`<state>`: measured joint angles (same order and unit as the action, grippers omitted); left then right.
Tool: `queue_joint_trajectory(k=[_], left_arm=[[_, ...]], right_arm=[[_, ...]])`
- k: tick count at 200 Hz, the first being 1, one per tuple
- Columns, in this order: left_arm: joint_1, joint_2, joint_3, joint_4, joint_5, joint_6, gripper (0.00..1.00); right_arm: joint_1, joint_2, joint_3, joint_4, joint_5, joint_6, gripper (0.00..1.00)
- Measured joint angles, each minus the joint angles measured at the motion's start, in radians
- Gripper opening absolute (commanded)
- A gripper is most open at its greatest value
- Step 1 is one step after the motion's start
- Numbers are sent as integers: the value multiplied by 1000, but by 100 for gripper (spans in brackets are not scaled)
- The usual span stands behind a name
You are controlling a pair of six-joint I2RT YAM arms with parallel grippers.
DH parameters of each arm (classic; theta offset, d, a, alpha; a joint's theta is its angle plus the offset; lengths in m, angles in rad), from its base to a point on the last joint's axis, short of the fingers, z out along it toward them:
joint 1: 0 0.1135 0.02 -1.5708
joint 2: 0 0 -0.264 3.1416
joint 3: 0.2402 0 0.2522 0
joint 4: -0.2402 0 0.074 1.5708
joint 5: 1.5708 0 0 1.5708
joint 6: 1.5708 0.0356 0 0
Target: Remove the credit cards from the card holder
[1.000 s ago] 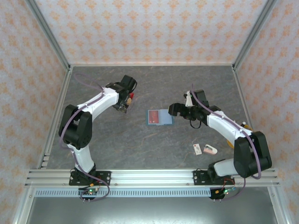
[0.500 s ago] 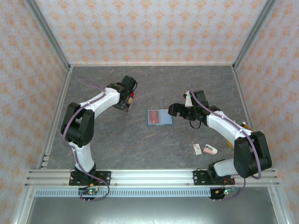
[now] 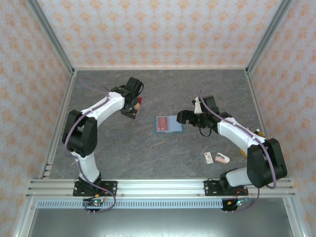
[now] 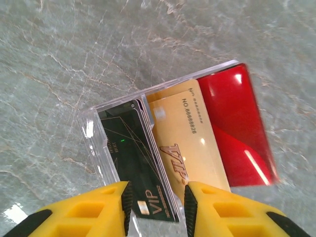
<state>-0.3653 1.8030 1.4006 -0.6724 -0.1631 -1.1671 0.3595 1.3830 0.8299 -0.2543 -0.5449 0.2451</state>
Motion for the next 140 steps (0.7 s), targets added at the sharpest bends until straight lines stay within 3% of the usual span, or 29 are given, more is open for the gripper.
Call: queue_joint_trajectory(k=[19,54,85,140], left_arm=[[0,-110,-49,7,3,60,68],[4,-311,-172,22,3,142,88],[40,-407,-311,50,46,195,100],[82,-462,-463,110,160,258,100]], right_arm=[[36,18,2,-1,19,-10,91],[121,99,41,-19,90,-26,86],[213,158,122,-56,184,-36,79],[323,318,275,-112,302,-2,74]])
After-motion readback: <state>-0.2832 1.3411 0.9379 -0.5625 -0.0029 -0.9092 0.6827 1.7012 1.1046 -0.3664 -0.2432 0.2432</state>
